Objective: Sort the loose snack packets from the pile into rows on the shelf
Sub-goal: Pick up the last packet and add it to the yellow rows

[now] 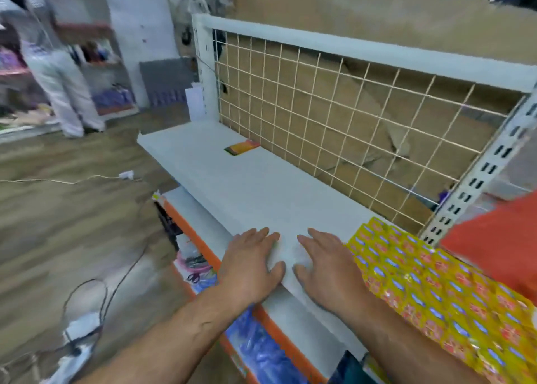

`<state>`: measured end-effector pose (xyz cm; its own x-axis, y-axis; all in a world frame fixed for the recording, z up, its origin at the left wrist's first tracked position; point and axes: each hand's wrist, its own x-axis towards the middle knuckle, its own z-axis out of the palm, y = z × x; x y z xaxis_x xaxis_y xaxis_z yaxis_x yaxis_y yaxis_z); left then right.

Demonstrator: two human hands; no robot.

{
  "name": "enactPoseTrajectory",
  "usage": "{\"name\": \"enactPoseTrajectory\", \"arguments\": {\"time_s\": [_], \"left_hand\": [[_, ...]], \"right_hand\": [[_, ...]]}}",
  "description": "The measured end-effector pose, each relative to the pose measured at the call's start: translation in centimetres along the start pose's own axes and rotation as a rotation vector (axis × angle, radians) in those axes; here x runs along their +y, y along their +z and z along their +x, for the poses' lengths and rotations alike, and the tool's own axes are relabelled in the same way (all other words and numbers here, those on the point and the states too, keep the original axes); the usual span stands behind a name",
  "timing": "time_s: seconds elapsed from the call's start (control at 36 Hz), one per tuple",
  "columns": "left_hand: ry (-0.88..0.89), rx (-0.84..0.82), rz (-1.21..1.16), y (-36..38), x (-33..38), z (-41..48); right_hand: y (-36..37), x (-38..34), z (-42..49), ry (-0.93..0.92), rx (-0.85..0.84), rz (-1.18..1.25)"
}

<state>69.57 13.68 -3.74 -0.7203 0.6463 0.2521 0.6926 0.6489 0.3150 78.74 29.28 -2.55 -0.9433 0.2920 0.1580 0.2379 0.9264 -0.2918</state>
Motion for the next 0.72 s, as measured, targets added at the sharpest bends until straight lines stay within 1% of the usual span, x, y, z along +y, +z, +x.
{"name": "enactPoseTrajectory", "arguments": {"time_s": [0.11, 0.14, 0.19, 0.28, 0.39, 0.56, 0.72], "left_hand": [[-0.037, -0.006, 0.041, -1.4, -2.5, 3.5], [-0.056, -0.010, 0.051, -1.7, -3.1, 4.5], [-0.121, -0.081, 0.064, -1.9, -4.8, 6.3], [-0.170, -0.064, 0.035, -1.6, -7.1, 8.3], [-0.201, -0.097, -0.007, -1.0, -10.1, 11.1], [-0.181, -0.134, -0.047, 0.4, -16.1, 17.2], [-0.120, -0.203, -0.066, 0.6, -22.2, 24.6]], "right_hand": [[-0.2, -1.2, 6.0, -0.032, -0.137, -0.021], [-0.1, -1.4, 7.4, -0.046, -0.147, -0.015], [0.0, -1.7, 9.8, -0.062, -0.155, 0.009], [0.5, -2.2, 13.0, -0.071, -0.188, 0.016], [2.0, -2.9, 17.1, -0.061, -0.222, 0.024], [4.9, -4.3, 23.8, 0.016, -0.256, 0.027], [7.5, -6.7, 30.9, 0.189, -0.239, 0.042]]}}
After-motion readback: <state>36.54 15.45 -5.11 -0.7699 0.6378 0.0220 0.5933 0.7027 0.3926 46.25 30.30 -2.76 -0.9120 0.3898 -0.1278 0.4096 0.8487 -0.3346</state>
